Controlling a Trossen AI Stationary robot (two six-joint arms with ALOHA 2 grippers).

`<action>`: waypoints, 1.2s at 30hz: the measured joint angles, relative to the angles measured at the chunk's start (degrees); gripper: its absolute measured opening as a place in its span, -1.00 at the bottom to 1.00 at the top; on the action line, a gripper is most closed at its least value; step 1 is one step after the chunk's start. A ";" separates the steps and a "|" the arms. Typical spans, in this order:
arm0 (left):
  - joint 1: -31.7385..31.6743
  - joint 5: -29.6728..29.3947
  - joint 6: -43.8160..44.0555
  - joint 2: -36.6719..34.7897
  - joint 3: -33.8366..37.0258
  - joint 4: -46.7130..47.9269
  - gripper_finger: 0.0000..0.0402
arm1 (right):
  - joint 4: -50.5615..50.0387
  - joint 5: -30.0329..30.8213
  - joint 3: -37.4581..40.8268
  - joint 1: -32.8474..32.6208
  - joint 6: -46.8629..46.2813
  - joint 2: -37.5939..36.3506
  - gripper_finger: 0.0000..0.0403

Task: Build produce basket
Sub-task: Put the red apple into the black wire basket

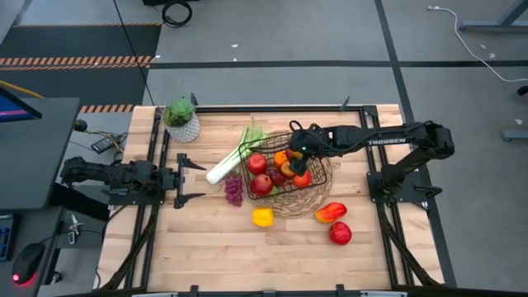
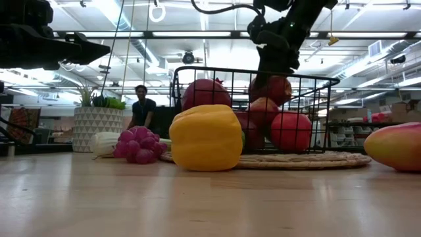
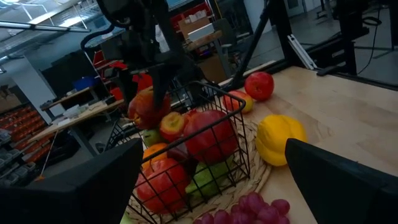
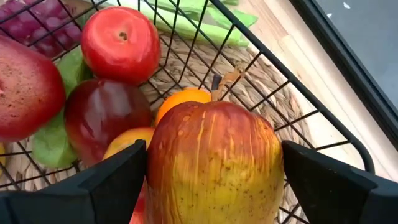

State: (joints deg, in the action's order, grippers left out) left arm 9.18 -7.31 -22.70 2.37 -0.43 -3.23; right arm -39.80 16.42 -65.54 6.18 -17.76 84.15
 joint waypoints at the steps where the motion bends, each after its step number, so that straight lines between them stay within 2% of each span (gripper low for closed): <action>1: 0.01 0.00 0.00 -0.13 0.00 -0.02 0.99 | 0.09 0.02 -0.01 0.00 0.00 0.24 0.82; 6: 0.01 0.00 0.00 -0.11 0.00 0.00 0.99 | 2.91 0.17 0.09 0.00 0.02 0.91 0.82; 14: 0.01 0.00 0.00 -0.11 0.00 0.00 0.99 | 7.80 -3.24 0.37 -0.03 1.96 1.28 0.82; 27: 0.01 0.00 0.01 -0.13 0.00 0.02 0.99 | 8.16 -6.01 0.35 -0.22 2.88 1.19 0.82; 36: 0.00 0.00 0.01 -0.13 0.01 0.02 0.99 | 12.36 -4.37 0.35 0.09 13.61 1.15 0.97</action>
State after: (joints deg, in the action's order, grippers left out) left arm 9.18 -7.31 -22.69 2.24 -0.42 -3.20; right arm -27.44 12.05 -65.19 6.27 -4.15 85.30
